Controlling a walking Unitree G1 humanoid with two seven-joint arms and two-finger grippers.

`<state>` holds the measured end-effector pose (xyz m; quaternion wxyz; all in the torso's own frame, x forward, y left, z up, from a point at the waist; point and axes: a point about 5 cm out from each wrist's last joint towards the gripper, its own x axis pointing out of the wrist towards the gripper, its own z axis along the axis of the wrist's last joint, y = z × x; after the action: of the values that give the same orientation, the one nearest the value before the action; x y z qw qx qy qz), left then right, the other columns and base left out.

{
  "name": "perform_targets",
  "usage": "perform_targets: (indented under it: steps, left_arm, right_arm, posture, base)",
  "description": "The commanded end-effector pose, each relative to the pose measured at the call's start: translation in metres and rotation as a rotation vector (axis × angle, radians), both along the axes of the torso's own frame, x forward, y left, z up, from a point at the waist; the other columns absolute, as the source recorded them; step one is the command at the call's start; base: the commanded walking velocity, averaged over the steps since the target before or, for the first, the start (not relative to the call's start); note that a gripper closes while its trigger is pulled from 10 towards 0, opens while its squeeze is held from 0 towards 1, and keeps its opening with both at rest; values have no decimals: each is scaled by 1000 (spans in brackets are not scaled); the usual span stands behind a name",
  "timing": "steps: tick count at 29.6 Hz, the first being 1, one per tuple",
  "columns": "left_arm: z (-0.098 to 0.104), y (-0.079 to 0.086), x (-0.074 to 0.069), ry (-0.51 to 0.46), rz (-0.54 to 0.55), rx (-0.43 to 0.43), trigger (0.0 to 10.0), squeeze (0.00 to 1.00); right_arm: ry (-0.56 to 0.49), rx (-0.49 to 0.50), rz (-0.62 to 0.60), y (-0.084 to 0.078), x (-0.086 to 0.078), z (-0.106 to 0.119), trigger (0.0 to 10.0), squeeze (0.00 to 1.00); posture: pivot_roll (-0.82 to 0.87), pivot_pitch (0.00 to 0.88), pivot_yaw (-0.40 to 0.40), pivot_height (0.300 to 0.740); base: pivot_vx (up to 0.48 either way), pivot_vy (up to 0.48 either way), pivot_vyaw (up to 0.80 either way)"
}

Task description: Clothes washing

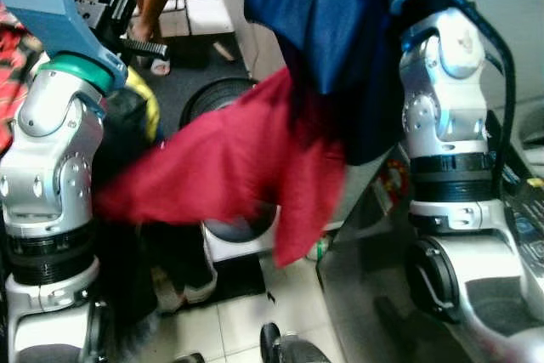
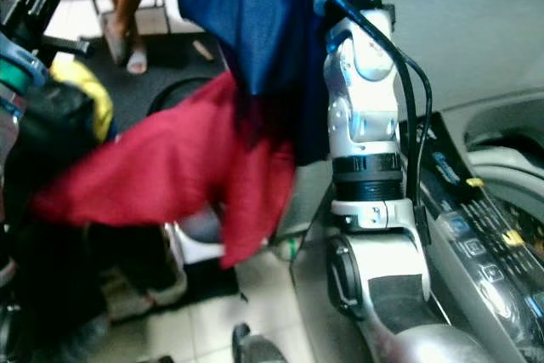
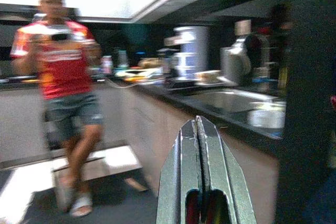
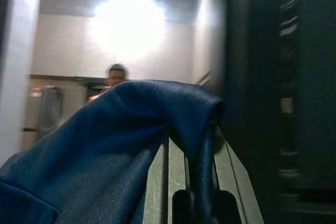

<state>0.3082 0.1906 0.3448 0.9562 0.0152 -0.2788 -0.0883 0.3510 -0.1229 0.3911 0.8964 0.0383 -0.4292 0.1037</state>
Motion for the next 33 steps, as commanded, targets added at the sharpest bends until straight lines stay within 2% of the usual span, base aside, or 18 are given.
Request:
perform_targets:
  steps: [1,13,33]
  left_arm:
    - [0,-2,1,7,-7,6,10000,0]
    - [-1,-3,2,7,-9,6,10000,0]
    - [-2,-3,3,9,-4,4,10000,0]
  right_arm:
    - [-62,23,1,-2,-8,12,10000,0]
    - [-70,18,2,-1,-9,14,10000,0]
    - [-86,47,-39,-9,-10,19,10000,0]
  posture:
    - [141,28,-19,740]
    - [142,17,-23,740]
    - [143,17,-20,740]
  base:
    - [0,0,-800]
    - [0,0,-800]
    - [0,0,-800]
